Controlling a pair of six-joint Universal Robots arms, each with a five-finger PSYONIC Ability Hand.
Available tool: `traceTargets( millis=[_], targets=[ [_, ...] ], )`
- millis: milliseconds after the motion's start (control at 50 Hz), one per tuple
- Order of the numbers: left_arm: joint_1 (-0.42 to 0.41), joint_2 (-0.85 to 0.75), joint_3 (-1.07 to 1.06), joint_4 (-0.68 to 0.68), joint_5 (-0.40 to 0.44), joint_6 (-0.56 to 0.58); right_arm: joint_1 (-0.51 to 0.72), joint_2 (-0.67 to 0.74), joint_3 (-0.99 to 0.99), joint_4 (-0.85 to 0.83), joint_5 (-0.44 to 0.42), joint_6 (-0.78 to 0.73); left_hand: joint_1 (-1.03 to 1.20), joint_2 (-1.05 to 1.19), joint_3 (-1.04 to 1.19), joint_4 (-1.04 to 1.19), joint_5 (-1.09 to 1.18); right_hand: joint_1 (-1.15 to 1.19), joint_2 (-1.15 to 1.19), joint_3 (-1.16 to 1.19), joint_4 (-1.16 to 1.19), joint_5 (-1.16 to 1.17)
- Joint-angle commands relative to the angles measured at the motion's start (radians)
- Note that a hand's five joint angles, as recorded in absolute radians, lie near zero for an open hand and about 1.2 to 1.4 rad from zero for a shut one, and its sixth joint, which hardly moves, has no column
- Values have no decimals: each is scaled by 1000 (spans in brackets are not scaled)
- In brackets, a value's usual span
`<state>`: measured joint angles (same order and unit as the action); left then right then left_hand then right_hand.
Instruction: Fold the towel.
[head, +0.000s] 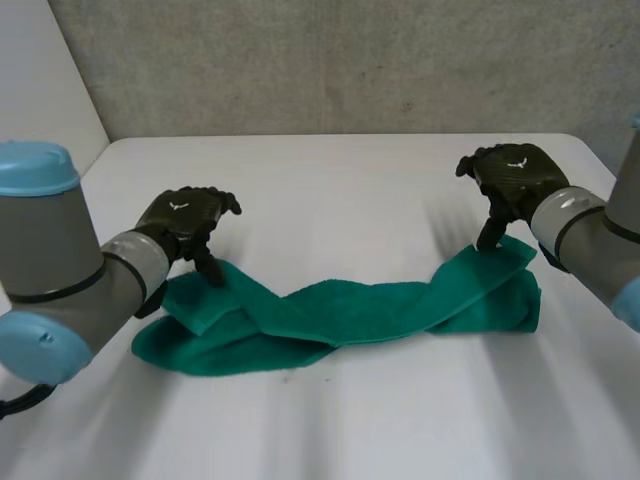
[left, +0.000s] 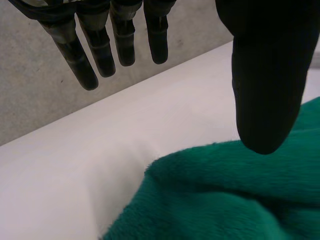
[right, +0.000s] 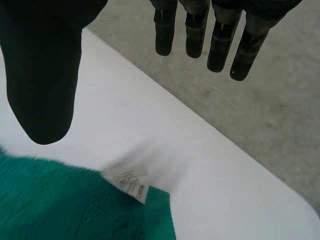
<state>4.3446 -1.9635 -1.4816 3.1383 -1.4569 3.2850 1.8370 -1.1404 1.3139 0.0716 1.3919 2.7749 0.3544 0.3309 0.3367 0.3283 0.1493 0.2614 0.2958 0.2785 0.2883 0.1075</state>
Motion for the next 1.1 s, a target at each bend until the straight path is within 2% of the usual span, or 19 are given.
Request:
traceTargets(
  millis=[20,140,200,280,300,320,340,360,400,460,640,760,860,900,980,1040,1060,1100],
  targets=[
    [-65,40,-83,-4,-59,-7,1,-32,120,-7,-48,-242,-21,3,-3,6,10,152,118,135,125,131],
    [-126,18,-129,2,-178,-11,-7,14,130,-13,-47,-349,-18,6,0,9,13,243,209,226,216,223],
    [-140,-1,-137,2,-213,-18,-9,59,116,-19,-47,-363,-15,9,3,11,16,273,238,255,246,252],
    [-157,-41,-140,17,-258,-39,-9,116,77,-30,-48,-367,6,29,24,32,36,428,394,411,401,407],
    [-157,-46,-141,22,-260,-42,-9,126,70,-30,-48,-367,12,35,29,38,42,486,452,469,460,466],
    [-155,-48,-143,28,-260,-45,-9,149,58,-32,-50,-367,23,47,41,49,54,664,630,647,638,644],
    [-155,-48,-143,28,-260,-45,-9,183,29,-29,-56,-365,23,47,41,50,54,977,943,960,950,956],
    [-155,-48,-144,34,-260,-47,-9,183,28,-29,-56,-365,26,50,44,53,57,980,946,963,953,960],
    [-154,-51,-146,54,-260,-47,-7,194,18,-30,-53,-363,53,76,71,79,83,1134,1100,1117,1108,1114],
    [-139,-77,-144,114,-258,-47,-25,182,22,-58,-47,-344,217,240,234,243,247,1135,1100,1118,1108,1114],
    [-128,-147,-126,121,-250,-42,-64,93,62,-73,-31,-184,217,241,235,243,248,1135,1100,1118,1108,1114],
    [-122,-187,-102,126,-252,-42,-93,73,96,-70,-13,-179,235,258,252,261,265,1135,1100,1118,1108,1114],
    [-102,-196,-60,157,-255,-42,-94,74,99,-70,-13,-182,715,739,733,741,746,1135,1100,1118,1108,1114],
    [-91,-190,-54,178,-255,-35,-94,74,94,-70,-16,-182,781,804,798,807,811,1135,1100,1118,1108,1114],
    [-68,-176,-36,209,-252,-31,-88,77,82,-70,-22,-176,790,813,808,816,820,1135,1100,1118,1108,1114],
    [-60,-164,-31,204,-250,-33,-87,77,77,-69,-19,-170,679,702,696,705,709,1135,1100,1118,1108,1114],
    [-60,-161,-32,203,-250,-33,-87,79,76,-67,-21,-160,661,684,678,687,691,729,695,712,702,708],
    [-60,-143,-48,198,-250,-33,-91,79,76,-62,-21,-150,637,661,655,663,668,500,465,482,473,479]
  ],
)
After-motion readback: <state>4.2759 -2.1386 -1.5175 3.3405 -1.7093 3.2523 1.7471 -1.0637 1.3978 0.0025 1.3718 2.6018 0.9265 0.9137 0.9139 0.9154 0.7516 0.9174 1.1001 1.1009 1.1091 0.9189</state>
